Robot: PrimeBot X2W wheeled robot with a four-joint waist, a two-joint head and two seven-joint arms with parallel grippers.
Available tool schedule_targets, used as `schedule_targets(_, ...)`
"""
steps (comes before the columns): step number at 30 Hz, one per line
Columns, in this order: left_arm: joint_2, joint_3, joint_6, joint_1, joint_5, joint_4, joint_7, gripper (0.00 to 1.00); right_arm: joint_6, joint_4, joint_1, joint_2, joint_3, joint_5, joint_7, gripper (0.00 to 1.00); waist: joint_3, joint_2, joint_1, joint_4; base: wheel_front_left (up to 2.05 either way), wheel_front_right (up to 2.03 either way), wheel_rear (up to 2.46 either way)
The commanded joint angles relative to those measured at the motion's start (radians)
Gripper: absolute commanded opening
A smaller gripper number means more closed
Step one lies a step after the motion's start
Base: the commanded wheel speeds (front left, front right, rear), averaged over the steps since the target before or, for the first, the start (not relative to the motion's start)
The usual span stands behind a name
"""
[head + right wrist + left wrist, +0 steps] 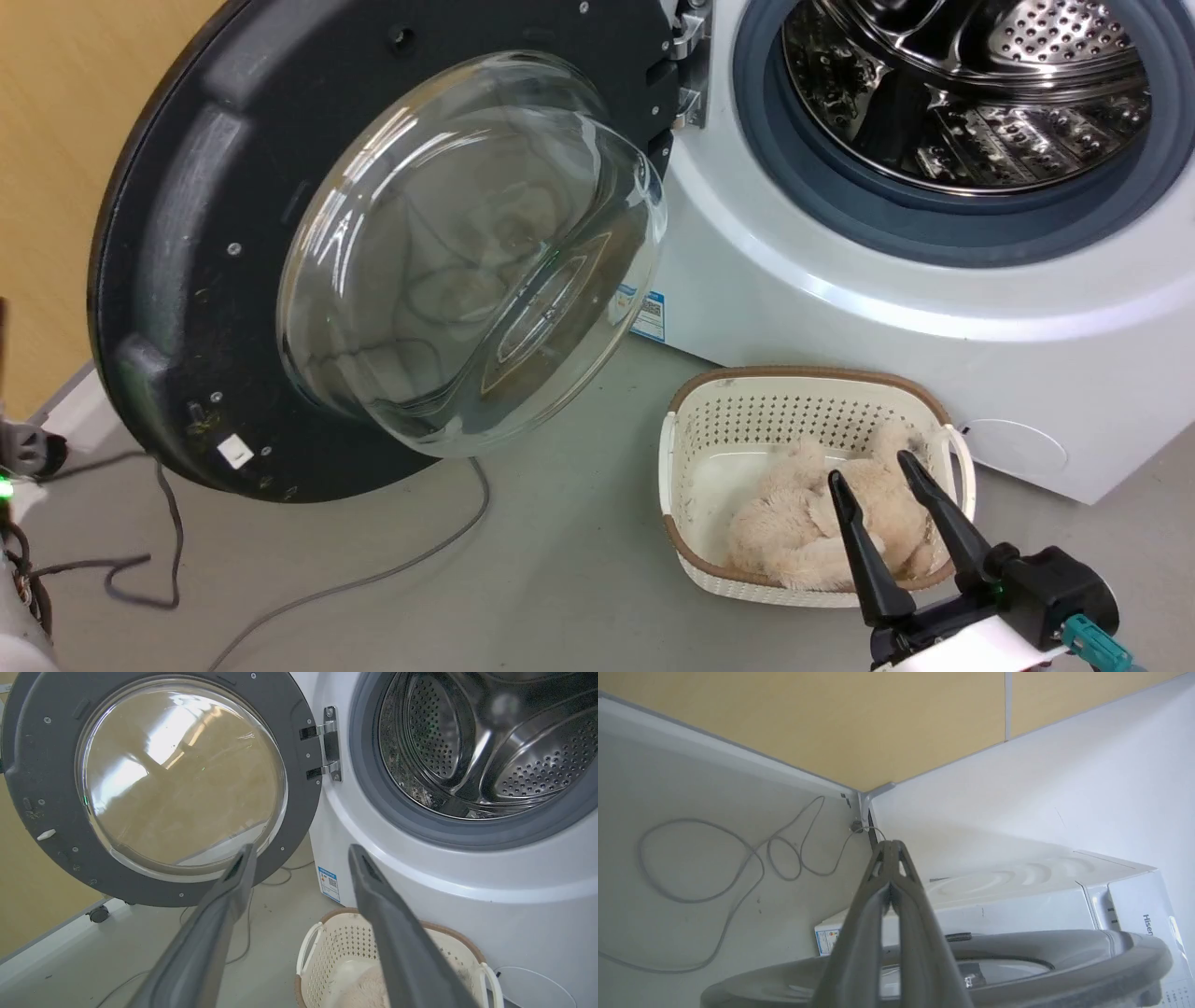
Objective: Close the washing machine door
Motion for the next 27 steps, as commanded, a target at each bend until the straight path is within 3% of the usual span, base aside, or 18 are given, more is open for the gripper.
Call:
schedule_targets(1, 0.004, 0.004, 0.003, -0.015, -0.015, 0.013, 0.029, 0.0, 0.001, -0.003, -0.014, -0.003, 0.001, 0.004, -0.005, 1.0, 0.0, 0.0, -0.0001, -0.003, 0.0, 0.0, 0.0)
schedule_targets(8, -0.008, -0.029, -0.025, 0.011, -0.096, 0.026, 0.248, 0.0, 0.001, 0.002, -0.016, 0.001, -0.002, 0.005, -0.005, 1.0, -0.008, 0.0, -0.0001, -0.018, 0.0, 0.0, 0.0)
schedule_targets(14, -0.024, -0.046, -0.034, 0.056, -0.128, -0.02, 0.348, 0.0, 0.001, 0.01, -0.013, 0.012, -0.008, 0.009, -0.005, 1.0, -0.034, 0.0, -0.0001, -0.03, 0.0, 0.0, 0.0)
schedule_targets(23, -0.116, -0.067, -0.013, 0.196, -0.236, -0.193, 0.562, 0.0, 0.001, 0.013, 0.019, 0.039, -0.03, 0.013, -0.005, 1.0, -0.105, 0.0, -0.0001, -0.069, 0.0, 0.0, 0.0)
schedule_targets(27, -0.17, -0.089, 0.017, 0.294, -0.269, -0.321, 0.647, 0.0, 0.001, 0.014, 0.034, 0.049, -0.036, 0.014, -0.005, 1.0, -0.131, 0.0, -0.0001, -0.101, 0.0, 0.0, 0.0)
